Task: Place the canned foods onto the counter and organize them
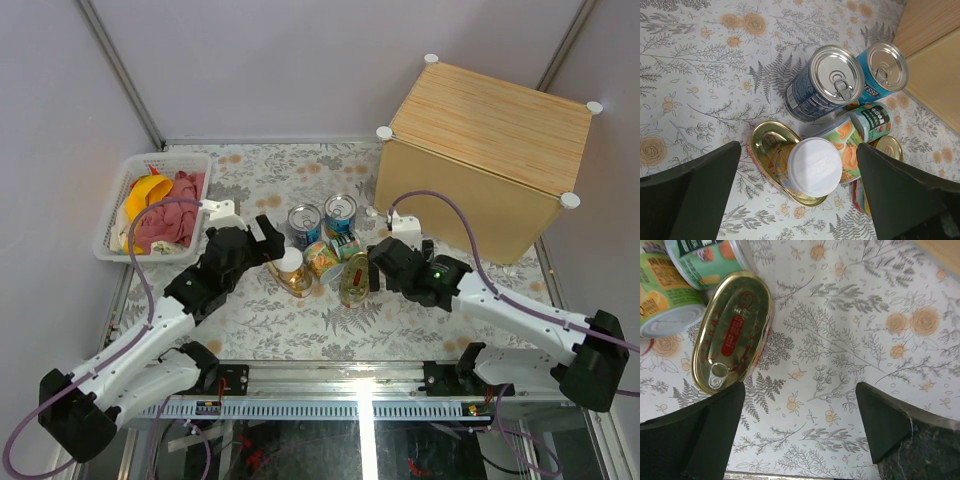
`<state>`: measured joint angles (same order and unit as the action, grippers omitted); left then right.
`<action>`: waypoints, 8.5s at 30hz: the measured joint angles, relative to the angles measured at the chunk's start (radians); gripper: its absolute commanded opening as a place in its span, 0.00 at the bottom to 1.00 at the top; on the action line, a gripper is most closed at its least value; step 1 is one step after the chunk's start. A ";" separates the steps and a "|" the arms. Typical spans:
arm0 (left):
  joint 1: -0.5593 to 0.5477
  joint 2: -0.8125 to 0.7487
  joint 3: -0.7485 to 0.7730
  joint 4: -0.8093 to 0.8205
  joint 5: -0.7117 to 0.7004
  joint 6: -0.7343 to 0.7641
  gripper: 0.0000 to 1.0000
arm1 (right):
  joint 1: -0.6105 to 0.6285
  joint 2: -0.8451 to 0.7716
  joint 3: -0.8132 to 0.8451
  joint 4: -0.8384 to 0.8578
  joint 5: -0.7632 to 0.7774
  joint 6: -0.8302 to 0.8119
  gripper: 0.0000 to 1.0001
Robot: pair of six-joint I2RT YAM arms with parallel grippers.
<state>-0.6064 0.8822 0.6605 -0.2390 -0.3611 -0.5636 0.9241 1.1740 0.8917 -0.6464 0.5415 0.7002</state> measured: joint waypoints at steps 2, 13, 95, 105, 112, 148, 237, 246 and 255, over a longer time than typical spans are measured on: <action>0.000 -0.017 -0.002 0.000 -0.003 -0.004 1.00 | 0.008 -0.038 0.000 0.000 0.016 -0.018 0.99; -0.001 -0.047 -0.023 0.000 -0.002 -0.036 1.00 | 0.011 -0.090 0.011 0.172 0.016 -0.203 1.00; 0.085 0.046 -0.003 0.041 0.204 0.011 1.00 | -0.254 0.649 0.272 0.827 -0.343 -0.554 0.99; 0.091 0.055 -0.007 0.074 0.235 0.015 1.00 | -0.262 0.692 0.275 0.880 -0.364 -0.570 0.97; 0.092 0.051 -0.026 0.086 0.250 0.016 1.00 | -0.266 0.698 0.275 0.901 -0.382 -0.587 0.65; 0.098 -0.069 -0.074 0.081 0.276 0.023 1.00 | -0.196 0.566 0.238 0.826 -0.322 -0.649 0.00; 0.098 0.010 -0.140 0.130 0.355 -0.007 1.00 | -0.864 0.602 1.387 -0.216 -0.010 -0.471 0.13; 0.098 0.023 -0.142 0.146 0.361 -0.019 1.00 | -0.908 0.607 1.343 -0.174 -0.037 -0.455 0.25; 0.098 0.033 -0.142 0.164 0.363 -0.028 1.00 | -0.925 0.548 1.191 -0.012 -0.035 -0.470 0.14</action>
<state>-0.5083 0.9150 0.5190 -0.0746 0.0017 -0.5915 -0.0010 1.7222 2.0823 -0.6586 0.5068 0.2298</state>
